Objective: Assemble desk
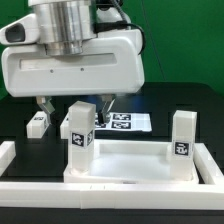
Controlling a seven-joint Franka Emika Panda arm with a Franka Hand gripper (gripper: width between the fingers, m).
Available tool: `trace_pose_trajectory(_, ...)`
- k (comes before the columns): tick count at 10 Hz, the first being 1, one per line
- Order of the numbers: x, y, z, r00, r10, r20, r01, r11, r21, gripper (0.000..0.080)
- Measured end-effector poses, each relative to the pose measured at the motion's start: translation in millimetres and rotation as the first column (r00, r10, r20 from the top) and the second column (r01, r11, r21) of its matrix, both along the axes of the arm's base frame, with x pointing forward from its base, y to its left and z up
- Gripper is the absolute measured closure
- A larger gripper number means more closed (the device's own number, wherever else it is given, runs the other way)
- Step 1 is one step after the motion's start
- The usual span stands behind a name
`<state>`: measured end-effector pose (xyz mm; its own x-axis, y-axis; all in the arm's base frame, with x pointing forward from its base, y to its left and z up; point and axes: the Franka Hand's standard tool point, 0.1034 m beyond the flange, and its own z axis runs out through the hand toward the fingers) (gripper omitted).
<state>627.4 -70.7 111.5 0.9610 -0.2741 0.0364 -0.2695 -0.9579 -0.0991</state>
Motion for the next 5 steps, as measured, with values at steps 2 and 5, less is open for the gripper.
trace_pose_trajectory(2,0.6,0.9,0.1,0.999,-0.039,-0.003,0.039,0.999,0.004,0.0192)
trace_pose_trajectory(5,0.5,2.2,-0.5,0.977,-0.213,-0.02,0.213,0.977,0.015,0.0512)
